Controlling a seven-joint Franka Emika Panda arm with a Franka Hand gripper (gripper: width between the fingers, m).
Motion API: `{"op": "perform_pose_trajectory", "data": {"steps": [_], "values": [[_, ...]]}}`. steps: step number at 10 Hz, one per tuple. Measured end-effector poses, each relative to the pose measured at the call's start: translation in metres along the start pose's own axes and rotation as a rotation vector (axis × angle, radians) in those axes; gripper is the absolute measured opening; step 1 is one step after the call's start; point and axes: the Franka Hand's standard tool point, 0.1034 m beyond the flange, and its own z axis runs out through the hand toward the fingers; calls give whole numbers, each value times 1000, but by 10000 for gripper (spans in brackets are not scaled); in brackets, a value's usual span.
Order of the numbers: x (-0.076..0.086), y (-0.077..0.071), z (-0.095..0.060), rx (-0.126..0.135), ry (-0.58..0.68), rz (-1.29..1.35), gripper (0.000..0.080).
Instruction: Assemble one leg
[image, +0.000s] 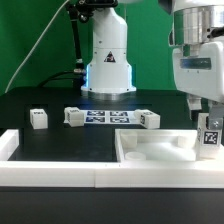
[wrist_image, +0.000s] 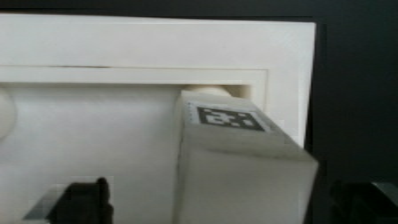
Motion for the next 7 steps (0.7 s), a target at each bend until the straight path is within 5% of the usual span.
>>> {"op": "perform_pose_trajectory", "data": {"steps": [7], "values": [[-6, -2, -2, -27, -4, -785, 649]]}}
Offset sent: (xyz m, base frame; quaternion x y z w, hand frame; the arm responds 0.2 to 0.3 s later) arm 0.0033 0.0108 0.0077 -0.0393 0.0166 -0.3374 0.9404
